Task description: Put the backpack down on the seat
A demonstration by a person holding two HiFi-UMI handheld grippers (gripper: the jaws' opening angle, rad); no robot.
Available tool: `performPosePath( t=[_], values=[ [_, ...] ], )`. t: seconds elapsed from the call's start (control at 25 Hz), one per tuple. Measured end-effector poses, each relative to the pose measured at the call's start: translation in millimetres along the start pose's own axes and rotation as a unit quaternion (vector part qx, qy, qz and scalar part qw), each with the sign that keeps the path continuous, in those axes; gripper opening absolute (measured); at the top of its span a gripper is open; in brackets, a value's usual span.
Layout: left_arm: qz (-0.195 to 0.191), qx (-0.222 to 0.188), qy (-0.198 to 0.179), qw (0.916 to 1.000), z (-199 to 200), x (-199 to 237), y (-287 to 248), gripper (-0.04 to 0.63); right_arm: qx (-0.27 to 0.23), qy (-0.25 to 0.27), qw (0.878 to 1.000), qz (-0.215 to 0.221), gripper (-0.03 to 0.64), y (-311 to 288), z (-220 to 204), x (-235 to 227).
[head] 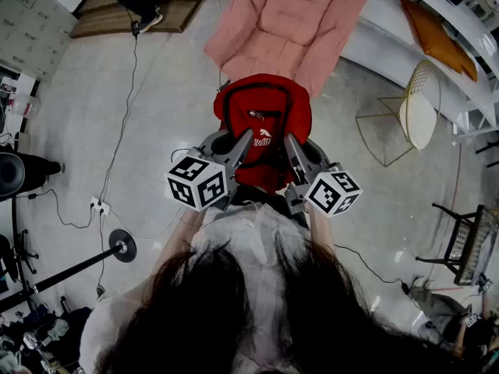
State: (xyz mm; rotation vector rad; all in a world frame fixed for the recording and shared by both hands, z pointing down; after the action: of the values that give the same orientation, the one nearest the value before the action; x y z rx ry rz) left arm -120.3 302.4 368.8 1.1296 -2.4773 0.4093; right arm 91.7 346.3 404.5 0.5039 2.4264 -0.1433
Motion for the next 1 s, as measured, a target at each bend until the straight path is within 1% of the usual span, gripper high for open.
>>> performPosePath(
  t=[0.24, 0.36, 0.68, 1.0],
  values=[
    [0.001, -0.002, 0.002, 1.0, 1.1, -2.4, 1.2, 0.034, -0.002, 0.001, 1.0, 0.003, 0.04, 1.6, 2.2, 1.5],
    [-0.001, 0.002, 0.003, 1.0, 1.2, -2.2, 1.2, 0.034, -0.006, -0.007, 1.0, -0.001, 0.04, 1.5, 1.9, 0.6],
    [0.003, 0.014, 0.006, 0.9999, 0.1, 3.6, -0.5, 0.035, 0.002, -0.004, 1.0, -0.006, 0.04, -5.7, 1.1, -1.6],
    [0.008, 0.019, 0.007, 0.9998, 14.7, 25.8, -11.9, 0.034, 0.009, -0.011, 1.0, -0.012, 0.04, -34.3, 3.2, -5.0]
  ],
)
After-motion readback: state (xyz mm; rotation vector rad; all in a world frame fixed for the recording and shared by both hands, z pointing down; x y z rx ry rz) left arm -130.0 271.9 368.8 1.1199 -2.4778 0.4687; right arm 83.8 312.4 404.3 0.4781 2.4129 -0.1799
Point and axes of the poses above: the fingertips, and each gripper's own axes: y backward along the fingers, x to its left, z out of its top, the point moved 9 cm from there along y, backward along the fingers, and after that the axes turned 11 degrees about -x, right-handed, at the moved point
